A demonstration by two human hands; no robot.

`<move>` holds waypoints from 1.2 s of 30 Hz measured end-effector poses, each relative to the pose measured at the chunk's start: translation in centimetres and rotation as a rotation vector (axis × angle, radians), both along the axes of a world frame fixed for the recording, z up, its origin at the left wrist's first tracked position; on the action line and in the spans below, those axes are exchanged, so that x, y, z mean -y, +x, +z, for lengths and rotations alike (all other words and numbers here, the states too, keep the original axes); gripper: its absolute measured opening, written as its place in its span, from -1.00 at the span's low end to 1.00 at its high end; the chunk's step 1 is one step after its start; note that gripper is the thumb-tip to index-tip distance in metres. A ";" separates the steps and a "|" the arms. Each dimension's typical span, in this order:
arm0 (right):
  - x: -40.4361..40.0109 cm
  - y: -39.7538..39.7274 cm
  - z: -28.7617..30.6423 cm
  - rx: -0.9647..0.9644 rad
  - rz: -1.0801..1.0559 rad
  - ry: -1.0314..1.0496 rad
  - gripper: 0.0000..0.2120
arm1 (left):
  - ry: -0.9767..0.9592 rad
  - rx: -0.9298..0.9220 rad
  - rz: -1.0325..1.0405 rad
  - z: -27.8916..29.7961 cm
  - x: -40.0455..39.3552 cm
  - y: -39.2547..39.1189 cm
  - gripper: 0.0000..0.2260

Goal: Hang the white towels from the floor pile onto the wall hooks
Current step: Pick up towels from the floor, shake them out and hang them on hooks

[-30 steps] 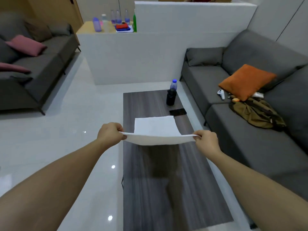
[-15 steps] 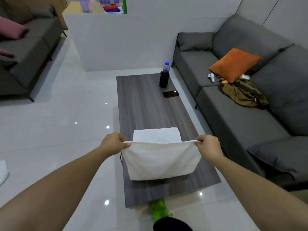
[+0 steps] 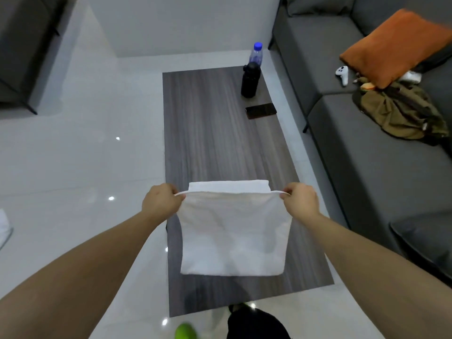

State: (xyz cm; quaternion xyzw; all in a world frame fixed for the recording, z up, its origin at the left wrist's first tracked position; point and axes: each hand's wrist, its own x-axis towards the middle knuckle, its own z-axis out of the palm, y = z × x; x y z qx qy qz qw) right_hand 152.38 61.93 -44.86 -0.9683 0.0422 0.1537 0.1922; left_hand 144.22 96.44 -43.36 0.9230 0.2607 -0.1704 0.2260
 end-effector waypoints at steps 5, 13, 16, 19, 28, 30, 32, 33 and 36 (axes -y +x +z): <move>-2.2 5.4 -3.7 0.004 0.031 -0.030 -0.77 | 0.002 0.033 0.100 -3.8 0.7 4.3 -0.71; -3.5 -3.9 -14.5 -0.340 0.233 -0.015 -0.74 | -0.145 -0.230 0.007 -13.7 5.1 -2.4 -0.75; -2.9 -9.5 -18.2 -0.449 0.373 -0.049 -0.77 | -0.151 -0.311 -0.153 -17.4 6.4 -6.5 -0.80; -2.2 -14.1 -21.1 -0.444 0.513 -0.081 -0.85 | -0.129 -0.360 -0.389 -20.8 7.4 -10.0 -0.75; -0.7 -16.8 -24.6 -0.251 0.693 -0.200 -0.77 | 0.140 -0.268 -0.769 -25.1 8.8 -13.6 -0.86; -0.6 -16.4 -24.4 -0.219 0.666 -0.171 -0.79 | 0.159 -0.295 -0.765 -24.7 8.8 -13.1 -0.87; -0.6 -15.7 -23.8 -0.160 0.624 -0.106 -0.77 | 0.174 -0.298 -0.754 -24.1 9.0 -12.5 -0.82; -0.6 -15.4 -23.4 -0.122 0.607 -0.070 -0.76 | 0.182 -0.295 -0.752 -23.8 9.1 -12.1 -0.78; -0.4 -14.4 -22.7 -0.074 0.595 -0.027 -0.76 | 0.198 -0.295 -0.758 -23.7 9.5 -11.2 -0.73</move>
